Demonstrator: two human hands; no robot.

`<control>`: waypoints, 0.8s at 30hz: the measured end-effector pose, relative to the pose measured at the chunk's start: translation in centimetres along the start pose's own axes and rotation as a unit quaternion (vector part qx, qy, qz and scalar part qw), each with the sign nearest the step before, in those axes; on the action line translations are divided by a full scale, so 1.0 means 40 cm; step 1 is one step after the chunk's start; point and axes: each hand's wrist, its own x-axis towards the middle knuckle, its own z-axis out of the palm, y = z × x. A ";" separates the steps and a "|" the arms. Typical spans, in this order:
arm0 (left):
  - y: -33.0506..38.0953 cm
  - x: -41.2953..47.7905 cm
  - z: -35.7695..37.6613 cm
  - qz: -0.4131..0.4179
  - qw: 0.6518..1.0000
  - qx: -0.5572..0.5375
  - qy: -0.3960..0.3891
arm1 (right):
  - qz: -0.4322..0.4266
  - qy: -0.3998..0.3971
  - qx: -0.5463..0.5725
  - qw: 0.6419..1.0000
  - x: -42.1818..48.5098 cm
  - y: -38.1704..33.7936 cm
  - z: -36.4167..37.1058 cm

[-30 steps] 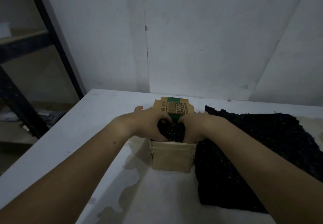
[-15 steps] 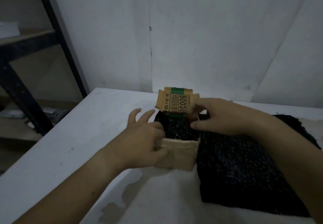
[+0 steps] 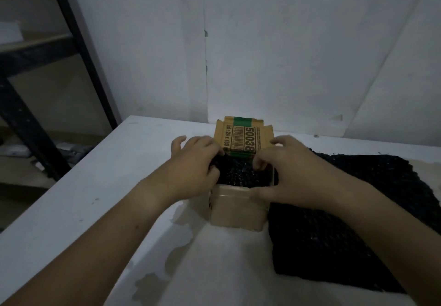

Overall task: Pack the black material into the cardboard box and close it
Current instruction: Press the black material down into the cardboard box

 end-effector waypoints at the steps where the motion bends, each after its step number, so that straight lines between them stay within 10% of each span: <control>1: 0.002 0.017 -0.002 -0.025 0.999 0.005 -0.033 | 0.010 -0.011 -0.013 1.000 0.010 0.003 0.001; 7: 0.041 0.091 -0.001 -0.142 0.946 0.165 -0.241 | 0.085 -0.061 0.081 0.991 0.033 0.001 0.025; 17: 0.053 0.122 0.010 -0.105 0.942 0.212 -0.238 | 0.120 -0.241 0.058 0.961 0.094 0.009 -0.016; 24: 0.038 0.086 -0.078 0.002 0.985 0.118 -0.130 | 0.086 -0.151 0.041 0.984 0.118 0.038 -0.019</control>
